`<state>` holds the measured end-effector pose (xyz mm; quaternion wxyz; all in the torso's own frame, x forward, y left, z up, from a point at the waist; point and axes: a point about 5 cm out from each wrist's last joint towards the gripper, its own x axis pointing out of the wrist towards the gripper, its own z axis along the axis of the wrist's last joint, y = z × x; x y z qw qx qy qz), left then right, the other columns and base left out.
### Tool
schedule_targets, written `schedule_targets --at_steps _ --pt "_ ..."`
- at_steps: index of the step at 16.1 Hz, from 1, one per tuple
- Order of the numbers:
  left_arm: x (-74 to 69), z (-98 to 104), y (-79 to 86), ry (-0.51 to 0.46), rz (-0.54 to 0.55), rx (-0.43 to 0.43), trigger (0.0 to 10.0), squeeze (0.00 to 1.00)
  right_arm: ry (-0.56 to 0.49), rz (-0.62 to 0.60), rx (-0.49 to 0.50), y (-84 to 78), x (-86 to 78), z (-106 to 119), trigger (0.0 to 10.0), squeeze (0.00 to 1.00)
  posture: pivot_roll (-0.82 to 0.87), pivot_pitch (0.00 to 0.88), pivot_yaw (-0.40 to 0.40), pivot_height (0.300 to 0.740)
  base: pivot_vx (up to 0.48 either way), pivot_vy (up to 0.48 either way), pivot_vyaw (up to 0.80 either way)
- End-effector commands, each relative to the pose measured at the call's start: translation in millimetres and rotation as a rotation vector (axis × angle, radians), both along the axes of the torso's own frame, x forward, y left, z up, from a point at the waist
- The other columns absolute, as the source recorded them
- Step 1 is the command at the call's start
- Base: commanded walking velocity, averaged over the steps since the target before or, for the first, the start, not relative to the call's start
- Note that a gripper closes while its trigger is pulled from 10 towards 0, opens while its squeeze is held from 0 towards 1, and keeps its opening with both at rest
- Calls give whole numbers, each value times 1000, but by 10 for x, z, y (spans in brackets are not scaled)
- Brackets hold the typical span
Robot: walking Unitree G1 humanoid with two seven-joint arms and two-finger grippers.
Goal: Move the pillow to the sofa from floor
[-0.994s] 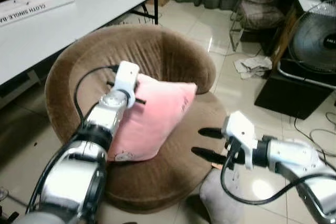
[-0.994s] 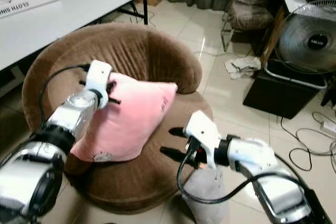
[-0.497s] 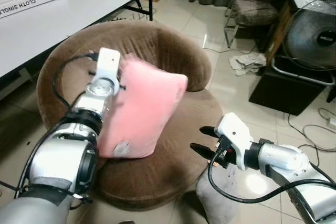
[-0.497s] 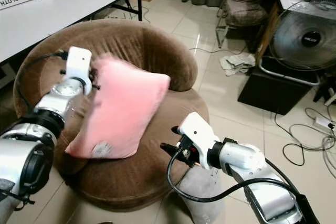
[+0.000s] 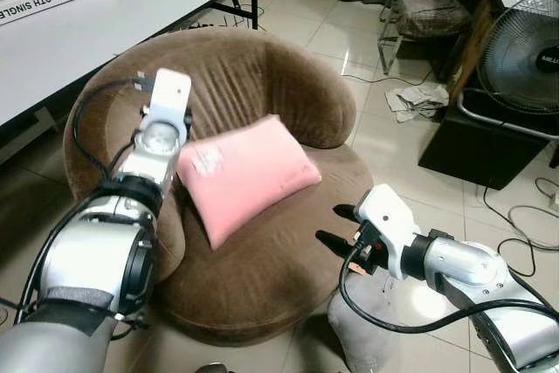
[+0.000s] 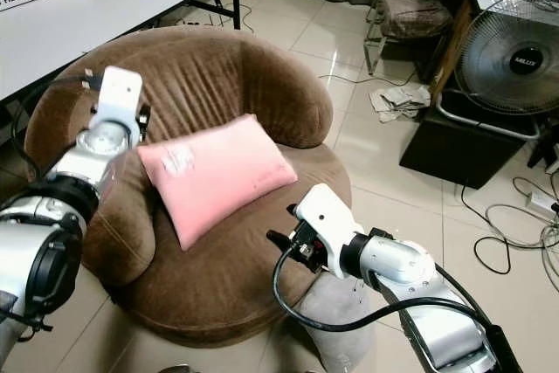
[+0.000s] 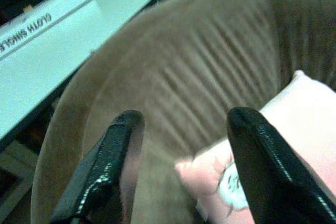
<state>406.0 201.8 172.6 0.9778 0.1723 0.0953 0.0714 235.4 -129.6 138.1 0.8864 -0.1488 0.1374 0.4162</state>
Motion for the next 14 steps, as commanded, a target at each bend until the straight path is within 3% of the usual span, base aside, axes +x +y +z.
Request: schedule_targets --at_steps 1,2,3,7,8,10,13,14 --pt "28 59 -63 -19 -30 -44 10000 506 -10 -23 -17 -9 18 -5 10000 0 -42 56 -9 740 0 0 0" --pt "32 44 -158 -26 -99 -119 10000 0 -39 -85 -23 -14 68 -37 10000 0 -37 36 -4 740 0 0 0" --pt "10 -31 -292 -18 -209 -190 10000 0 -62 -213 21 -31 136 -81 10000 0 -30 15 -1 740 0 0 0" --pt "-135 -243 -433 -49 -370 -269 10000 0 53 -427 160 -58 251 -243 10000 0 11 0 -10 740 0 0 0" --pt "-293 -342 -398 -90 -376 -316 10000 0 71 -528 170 -140 304 -320 10000 0 29 0 -13 740 0 0 0" --pt "-475 -446 -361 -98 -389 -301 10000 0 70 -587 158 -203 347 -372 10000 0 41 0 -14 740 0 0 0" --pt "-917 -726 -265 -24 -345 -346 10000 0 52 -568 47 -196 382 -517 10000 0 63 0 -14 740 0 0 0" --pt "-1048 -783 -247 -8 -323 -338 10000 0 61 -571 51 -194 393 -544 10000 0 69 0 -17 740 0 0 0"
